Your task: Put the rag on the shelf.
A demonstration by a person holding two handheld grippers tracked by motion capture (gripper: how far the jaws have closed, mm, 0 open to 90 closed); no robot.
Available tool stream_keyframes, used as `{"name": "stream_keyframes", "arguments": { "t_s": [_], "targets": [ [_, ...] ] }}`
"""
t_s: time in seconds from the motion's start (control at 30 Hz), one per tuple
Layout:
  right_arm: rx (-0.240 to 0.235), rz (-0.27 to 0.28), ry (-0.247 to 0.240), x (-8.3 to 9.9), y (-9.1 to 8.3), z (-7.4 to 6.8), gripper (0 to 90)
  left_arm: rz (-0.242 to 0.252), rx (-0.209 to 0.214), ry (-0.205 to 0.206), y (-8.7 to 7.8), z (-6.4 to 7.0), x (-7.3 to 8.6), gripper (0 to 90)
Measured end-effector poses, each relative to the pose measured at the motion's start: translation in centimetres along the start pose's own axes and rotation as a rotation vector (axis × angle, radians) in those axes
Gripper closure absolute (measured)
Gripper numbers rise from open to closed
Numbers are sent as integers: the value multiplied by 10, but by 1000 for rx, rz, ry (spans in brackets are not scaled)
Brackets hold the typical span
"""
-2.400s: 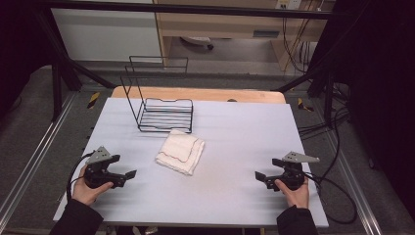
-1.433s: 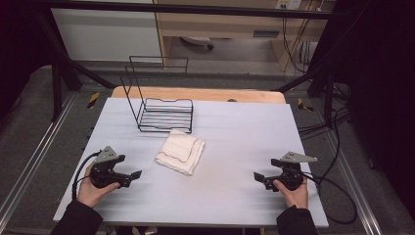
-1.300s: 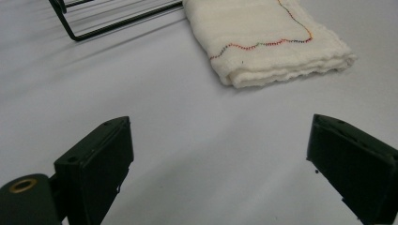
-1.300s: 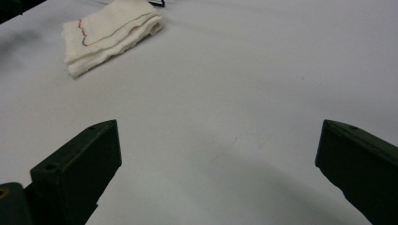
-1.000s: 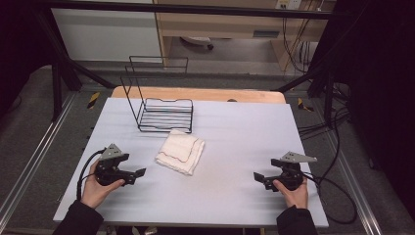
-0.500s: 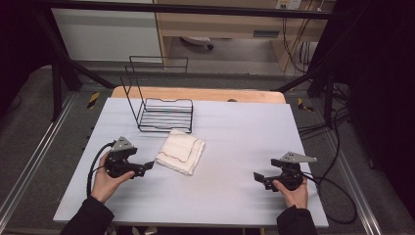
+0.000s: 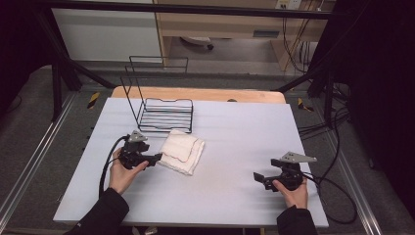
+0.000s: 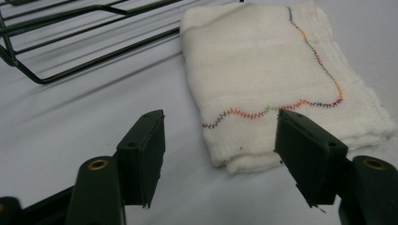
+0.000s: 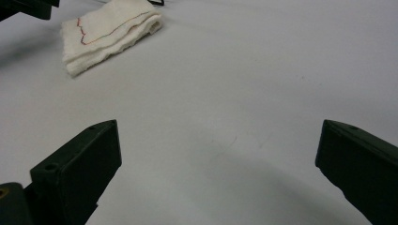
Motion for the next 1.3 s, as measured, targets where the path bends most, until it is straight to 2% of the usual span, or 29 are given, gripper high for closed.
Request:
{"name": "stream_keyframes", "arguments": {
  "t_s": [0.13, 0.2, 0.37, 0.6, 0.93, 1.07, 1.3],
  "targets": [
    [0, 0, 0, 0, 0, 0, 11, -29, 5, -18, 7, -1, 5, 409],
    [-1, -3, 1, 0, 1, 0, 12, -36, 25, -38, 11, -1, 7, 474],
    [-4, -3, 3, 0, 1, 0, 12, -55, 45, -55, 18, -1, 11, 560],
    [-7, -2, 2, 0, 1, 0, 12, -63, 65, -57, 20, 2, 14, 639],
    [-8, -7, 2, 1, 1, -1, 12, -68, 53, -74, 19, 7, 14, 788],
    [-11, -8, -1, 0, 2, -1, 12, -69, 44, -64, 19, 8, 13, 822],
    [-14, -10, 3, 0, 2, -2, 12, -73, 62, -79, 12, 8, 10, 837]
  ]
}}
Point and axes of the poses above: each handheld gripper's, and its own axes: y roughly forward along the jaws, x roughly out of its underside, z roughly to its right, the point moved 4 cm from there along y, roughly forward along the jaws, and after that the axes turned 15 degrees about z, right-handed, at the moved point
